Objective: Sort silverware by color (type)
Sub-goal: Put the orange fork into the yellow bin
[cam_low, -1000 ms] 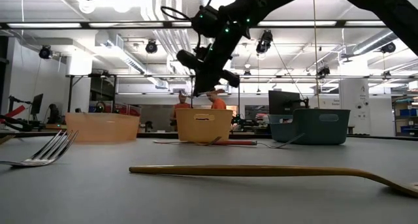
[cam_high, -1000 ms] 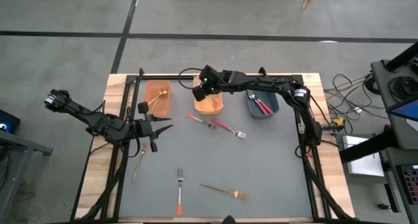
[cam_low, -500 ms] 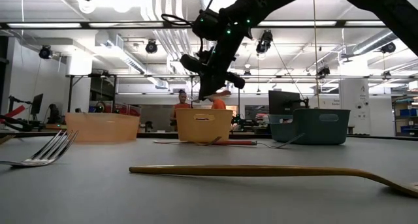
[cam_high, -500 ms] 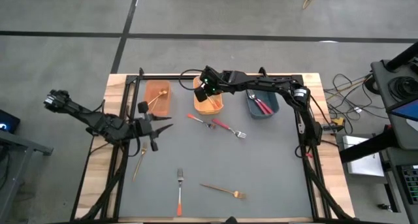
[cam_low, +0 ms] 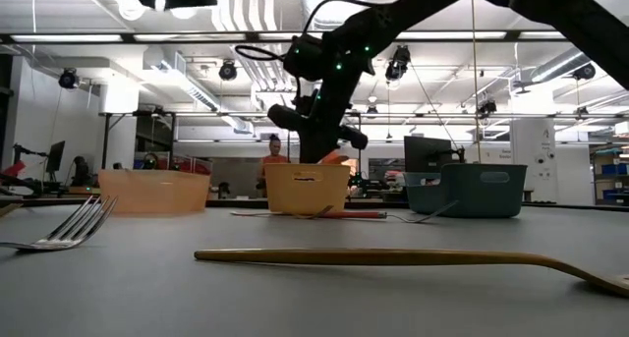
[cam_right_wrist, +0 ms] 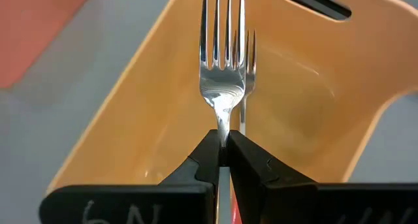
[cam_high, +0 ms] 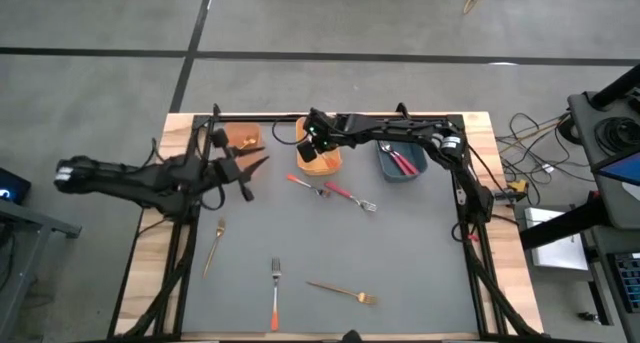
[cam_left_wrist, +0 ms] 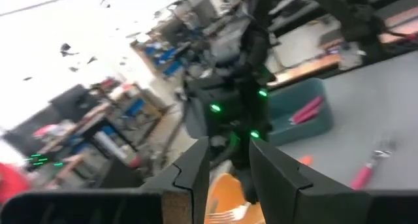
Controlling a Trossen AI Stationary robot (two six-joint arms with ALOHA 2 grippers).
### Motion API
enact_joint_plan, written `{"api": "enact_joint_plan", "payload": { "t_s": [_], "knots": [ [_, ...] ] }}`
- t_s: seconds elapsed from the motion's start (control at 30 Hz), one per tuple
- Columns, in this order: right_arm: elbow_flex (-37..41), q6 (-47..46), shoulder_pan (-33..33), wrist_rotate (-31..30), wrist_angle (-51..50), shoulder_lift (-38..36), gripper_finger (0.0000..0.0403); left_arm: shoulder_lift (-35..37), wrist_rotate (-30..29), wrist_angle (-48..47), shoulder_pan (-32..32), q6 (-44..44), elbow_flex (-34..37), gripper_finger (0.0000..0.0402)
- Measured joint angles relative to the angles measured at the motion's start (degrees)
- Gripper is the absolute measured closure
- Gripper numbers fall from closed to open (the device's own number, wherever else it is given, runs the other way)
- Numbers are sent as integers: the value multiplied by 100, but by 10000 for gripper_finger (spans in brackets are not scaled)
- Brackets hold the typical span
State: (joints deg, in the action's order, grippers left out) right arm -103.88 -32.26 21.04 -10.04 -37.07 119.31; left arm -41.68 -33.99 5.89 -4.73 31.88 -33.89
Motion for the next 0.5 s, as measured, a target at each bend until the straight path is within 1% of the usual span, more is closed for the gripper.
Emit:
{"api": "enact_joint_plan", "payload": {
  "t_s": [0.1, 0.2, 0.37, 0.43, 0.5],
  "knots": [
    [0, 38, 0, -3, 7, 4, 385, -20, 890, 8, 564, -153, 214, 310],
    [0, 40, 30, -2, 1, 6, 385, -38, 1504, 57, 1105, -249, 421, 310],
    [0, 34, 65, 0, -14, 6, 385, -38, 2146, 658, 1753, -439, 649, 310],
    [0, 33, 76, 1, -16, 6, 385, -41, 2380, 710, 1932, -514, 698, 310],
    [0, 32, 74, 4, -12, 6, 385, -47, 2453, 705, 2031, -583, 704, 310]
  ]
}}
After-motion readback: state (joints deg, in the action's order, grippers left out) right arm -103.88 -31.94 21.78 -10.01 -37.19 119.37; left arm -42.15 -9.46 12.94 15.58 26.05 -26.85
